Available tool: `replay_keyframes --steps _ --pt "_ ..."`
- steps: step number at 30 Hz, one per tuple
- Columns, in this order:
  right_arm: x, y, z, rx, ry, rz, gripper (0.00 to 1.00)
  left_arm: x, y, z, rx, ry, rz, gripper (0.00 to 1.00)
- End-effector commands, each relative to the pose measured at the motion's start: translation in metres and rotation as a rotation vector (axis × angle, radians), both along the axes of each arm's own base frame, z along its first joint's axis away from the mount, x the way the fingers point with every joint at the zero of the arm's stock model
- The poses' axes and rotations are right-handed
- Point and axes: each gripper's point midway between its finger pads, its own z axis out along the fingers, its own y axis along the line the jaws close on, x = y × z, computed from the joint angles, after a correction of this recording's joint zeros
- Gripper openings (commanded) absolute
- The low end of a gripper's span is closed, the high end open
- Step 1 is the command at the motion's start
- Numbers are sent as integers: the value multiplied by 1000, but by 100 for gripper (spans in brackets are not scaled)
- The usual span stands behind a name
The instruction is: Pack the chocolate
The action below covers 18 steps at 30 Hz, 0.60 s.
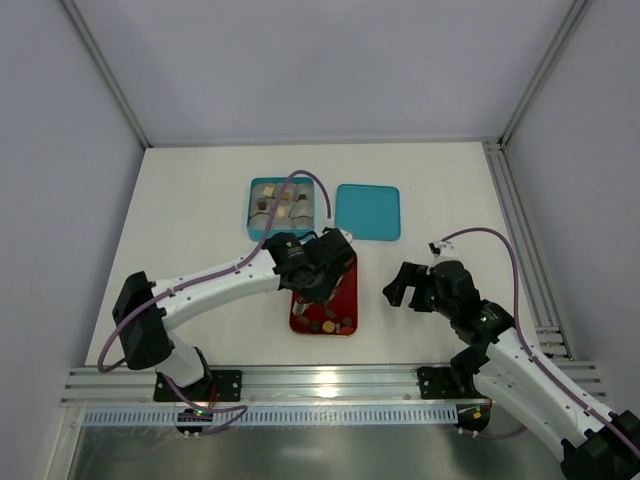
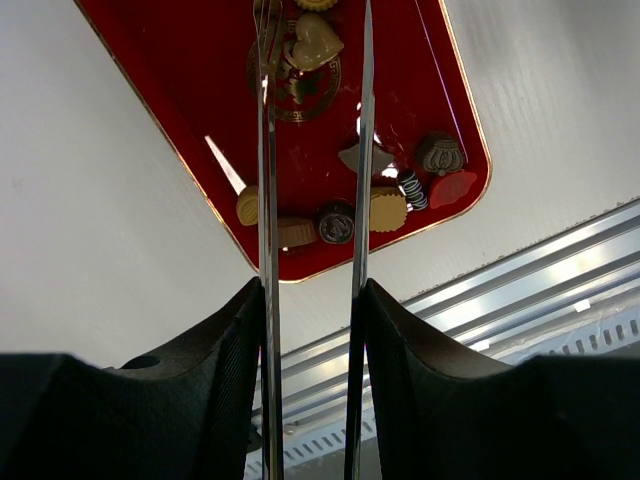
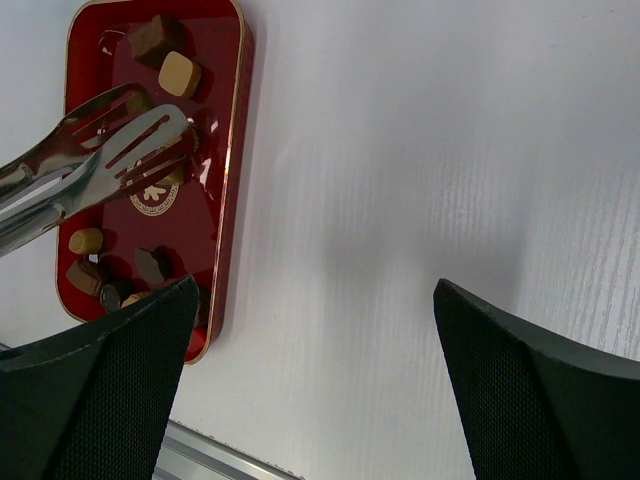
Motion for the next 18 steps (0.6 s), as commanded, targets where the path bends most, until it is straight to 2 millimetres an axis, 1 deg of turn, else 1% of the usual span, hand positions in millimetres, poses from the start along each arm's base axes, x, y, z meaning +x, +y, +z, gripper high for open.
replay_keyframes --steps 1,8,14,18 --pt "3 2 8 16 -24 -4 100 8 -10 3 -21 -42 8 43" --pt "3 2 8 15 -24 -5 100 11 -13 -4 6 -42 3 43" --pt "2 1 8 17 -25 -6 100 11 -12 -6 19 -40 0 42" --pt "2 1 8 18 -24 -7 100 9 -11 -2 21 -47 -5 42"
